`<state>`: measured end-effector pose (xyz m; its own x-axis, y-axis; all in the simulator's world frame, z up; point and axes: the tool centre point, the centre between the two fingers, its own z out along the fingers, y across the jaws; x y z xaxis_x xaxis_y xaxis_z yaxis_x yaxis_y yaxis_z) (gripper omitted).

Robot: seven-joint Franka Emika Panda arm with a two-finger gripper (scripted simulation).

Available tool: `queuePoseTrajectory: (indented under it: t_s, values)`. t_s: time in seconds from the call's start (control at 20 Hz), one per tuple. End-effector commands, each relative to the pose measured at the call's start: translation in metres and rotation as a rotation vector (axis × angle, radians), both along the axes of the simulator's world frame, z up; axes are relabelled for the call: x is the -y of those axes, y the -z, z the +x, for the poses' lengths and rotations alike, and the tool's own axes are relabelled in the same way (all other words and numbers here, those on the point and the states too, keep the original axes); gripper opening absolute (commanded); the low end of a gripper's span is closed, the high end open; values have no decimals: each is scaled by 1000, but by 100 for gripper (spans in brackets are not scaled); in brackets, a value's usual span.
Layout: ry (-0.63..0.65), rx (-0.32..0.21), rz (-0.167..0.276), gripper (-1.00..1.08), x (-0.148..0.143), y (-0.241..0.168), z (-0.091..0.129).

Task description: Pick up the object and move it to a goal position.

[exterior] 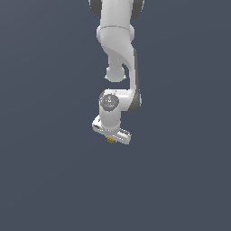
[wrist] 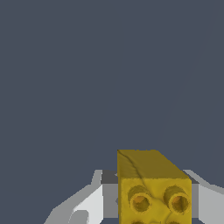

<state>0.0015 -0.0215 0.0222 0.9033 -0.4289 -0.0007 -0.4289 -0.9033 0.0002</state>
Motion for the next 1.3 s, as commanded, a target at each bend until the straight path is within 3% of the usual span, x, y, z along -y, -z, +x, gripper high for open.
queuePoseTrajectory:
  t_s: [0.0,0.65,1.25]
  values:
    - [0,1,0,-100,0,0,0]
    - [0,0,0,-100,-5,-12,3]
    - [1,0,-1,-100,-41,-99,24]
